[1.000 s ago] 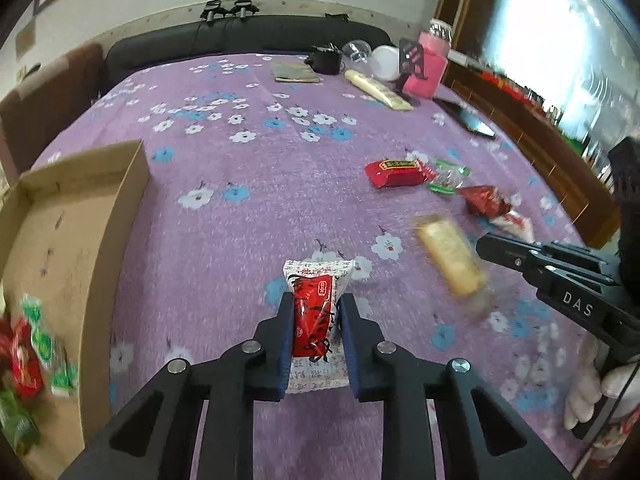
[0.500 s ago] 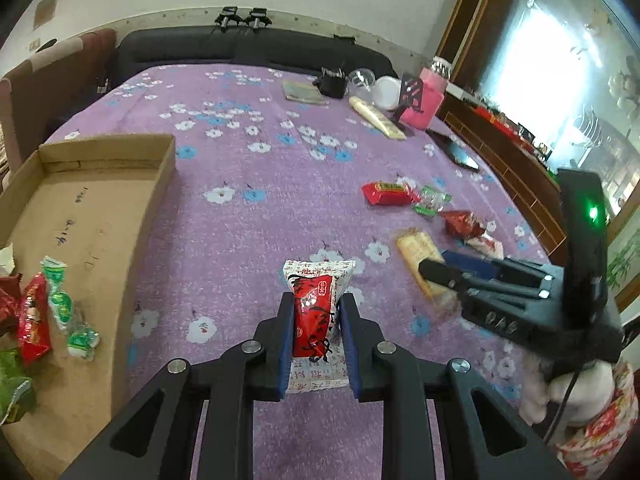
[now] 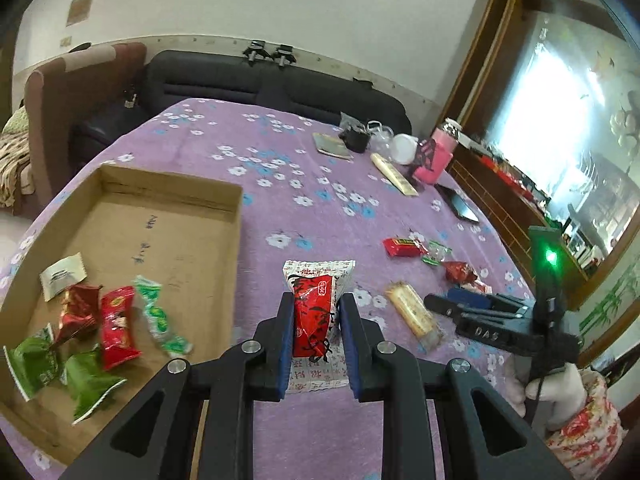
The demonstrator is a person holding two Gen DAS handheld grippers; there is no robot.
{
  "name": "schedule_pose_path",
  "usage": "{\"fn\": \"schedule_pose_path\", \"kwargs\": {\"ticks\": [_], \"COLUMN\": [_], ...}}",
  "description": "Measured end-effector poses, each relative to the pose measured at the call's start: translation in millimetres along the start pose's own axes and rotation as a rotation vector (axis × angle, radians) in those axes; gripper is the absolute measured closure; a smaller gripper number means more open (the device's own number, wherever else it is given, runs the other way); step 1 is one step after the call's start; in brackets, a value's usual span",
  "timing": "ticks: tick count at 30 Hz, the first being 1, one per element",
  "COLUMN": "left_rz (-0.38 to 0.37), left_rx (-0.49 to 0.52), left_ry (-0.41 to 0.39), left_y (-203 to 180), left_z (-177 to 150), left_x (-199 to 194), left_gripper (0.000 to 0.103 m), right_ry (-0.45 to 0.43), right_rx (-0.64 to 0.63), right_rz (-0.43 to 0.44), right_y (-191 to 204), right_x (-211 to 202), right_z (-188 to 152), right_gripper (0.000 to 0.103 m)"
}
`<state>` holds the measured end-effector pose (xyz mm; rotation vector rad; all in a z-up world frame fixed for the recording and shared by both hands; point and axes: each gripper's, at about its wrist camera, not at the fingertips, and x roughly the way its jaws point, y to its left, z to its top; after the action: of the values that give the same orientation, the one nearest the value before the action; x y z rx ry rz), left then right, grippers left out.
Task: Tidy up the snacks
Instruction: 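Carry the packet and the pastry over the cardboard box with both grippers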
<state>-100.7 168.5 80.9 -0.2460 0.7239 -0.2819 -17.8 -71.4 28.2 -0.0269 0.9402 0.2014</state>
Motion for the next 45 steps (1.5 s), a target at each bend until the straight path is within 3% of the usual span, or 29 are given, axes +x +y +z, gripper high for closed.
{"fn": "schedule_pose_path", "kwargs": {"ticks": [4, 5, 6, 9, 10, 12, 14, 15, 16, 18, 25, 27, 29, 35, 41, 45], "left_rz": [0.0, 0.0, -0.002, -0.008, -0.012, -0.012, -0.013, -0.013, -0.011, -0.013, -0.015, -0.017, -0.018, -0.023, -0.043, -0.052], "left_rx": [-0.027, -0.033, -0.04, -0.056, -0.061, -0.067, -0.076, -0.078, -0.082, -0.093, -0.116, -0.115, -0.117, -0.124, -0.135, -0.123], "left_ry": [-0.011, -0.013, -0.015, -0.024, -0.026, -0.029, -0.033, -0.035, -0.039, -0.05, -0.055, -0.053, -0.053, -0.057, -0.08, -0.111], "left_y": [11, 14, 16, 23, 25, 29, 34, 35, 37, 42, 50, 50, 50, 50, 61, 68], "left_z": [-3, -3, -4, -6, -8, -9, -9, -10, -10, -11, -14, -14, -15, -14, -3, 18], "left_x": [-3, -4, -5, -9, -11, -13, -15, -17, -19, -23, -23, -22, -22, -22, -37, -55], "left_gripper": [0.081, 0.081, 0.081, 0.081, 0.081, 0.081, 0.081, 0.081, 0.081, 0.081, 0.081, 0.081, 0.081, 0.081, 0.081, 0.081], "right_ry": [0.009, 0.013, 0.019, 0.013, 0.017, 0.009, -0.024, -0.03, -0.03, -0.037, 0.055, 0.031, 0.036, 0.047, -0.024, -0.12], "right_rx": [-0.049, -0.05, -0.049, -0.093, -0.089, -0.046, -0.016, -0.015, -0.017, -0.04, -0.108, -0.117, -0.115, -0.097, -0.069, -0.081], "right_rz": [-0.027, -0.026, 0.005, -0.036, -0.014, 0.037, 0.058, 0.054, 0.054, 0.04, -0.007, -0.024, -0.014, 0.015, 0.078, 0.144], "right_y": [15, 18, 20, 33, 34, 29, 25, 24, 24, 25, 37, 41, 41, 41, 49, 68], "right_x": [8, 8, 8, 6, 6, 3, -2, -4, -5, -7, 20, 20, 18, 15, -16, -58], "right_z": [-3, -3, -2, -2, -3, -2, 0, 1, 3, 4, -4, -7, -6, -7, 11, 42], "right_gripper": [0.057, 0.064, 0.085, 0.097, 0.102, 0.102, 0.096, 0.078, 0.055, 0.044, 0.043, 0.043, 0.07, 0.071, 0.071, 0.071]}}
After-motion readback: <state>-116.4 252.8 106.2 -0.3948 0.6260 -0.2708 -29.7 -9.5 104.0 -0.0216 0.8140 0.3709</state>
